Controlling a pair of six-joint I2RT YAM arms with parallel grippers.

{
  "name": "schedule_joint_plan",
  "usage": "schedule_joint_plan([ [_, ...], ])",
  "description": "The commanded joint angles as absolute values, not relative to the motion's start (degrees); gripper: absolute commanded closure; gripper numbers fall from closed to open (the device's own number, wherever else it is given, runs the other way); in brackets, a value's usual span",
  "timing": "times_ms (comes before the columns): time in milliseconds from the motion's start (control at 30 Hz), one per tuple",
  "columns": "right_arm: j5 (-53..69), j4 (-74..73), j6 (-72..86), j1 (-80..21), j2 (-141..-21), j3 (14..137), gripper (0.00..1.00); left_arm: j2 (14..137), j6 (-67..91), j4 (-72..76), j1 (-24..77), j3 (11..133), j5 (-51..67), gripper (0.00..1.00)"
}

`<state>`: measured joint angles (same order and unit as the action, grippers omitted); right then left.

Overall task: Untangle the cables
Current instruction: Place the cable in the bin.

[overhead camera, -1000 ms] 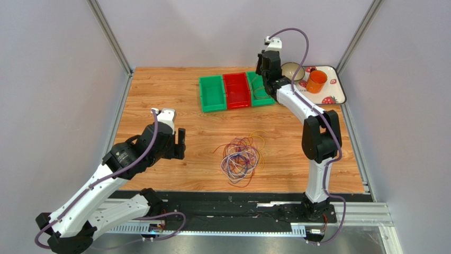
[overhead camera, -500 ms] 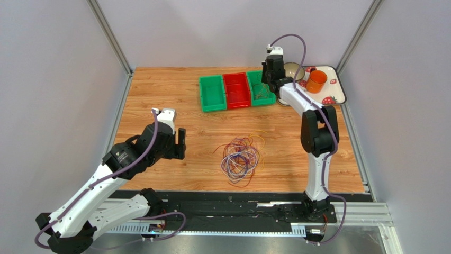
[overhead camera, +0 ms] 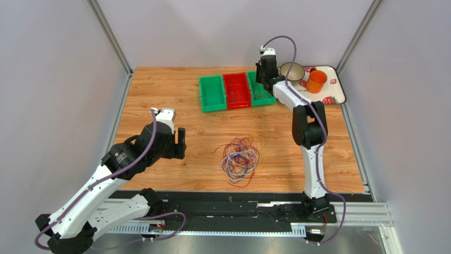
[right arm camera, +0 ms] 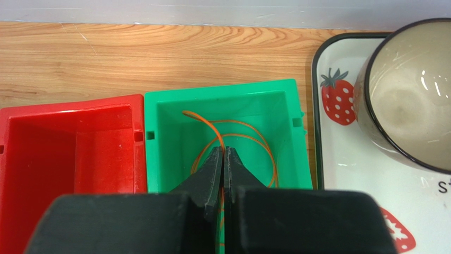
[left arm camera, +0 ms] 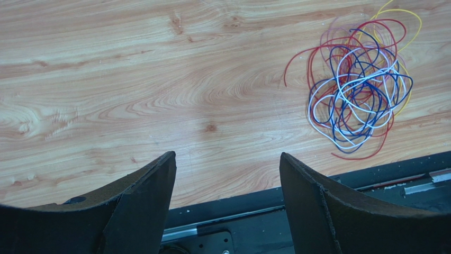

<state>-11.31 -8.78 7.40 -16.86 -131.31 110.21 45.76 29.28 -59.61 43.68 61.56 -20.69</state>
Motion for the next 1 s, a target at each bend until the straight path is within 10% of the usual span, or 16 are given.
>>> schedule_joint_plan([
  [0, -9.41, -7.91, 5.98, -17.31, -132.36, 114.08, 1.0, 45.18, 28.39, -57.83, 43.16, 61.61, -19.78, 0.2],
  [667, -18.37, -4.32, 4.22, -18.98, -132.55, 111.28, 1.0, 44.56, 28.3, -57.39, 42.54, 61.35, -18.99, 0.2],
  [967, -14.94, -9.13, 5.45, -19.42, -126.04, 110.56, 0.68, 44.12, 28.21, -57.22, 42.54, 61.35, -18.55, 0.2],
])
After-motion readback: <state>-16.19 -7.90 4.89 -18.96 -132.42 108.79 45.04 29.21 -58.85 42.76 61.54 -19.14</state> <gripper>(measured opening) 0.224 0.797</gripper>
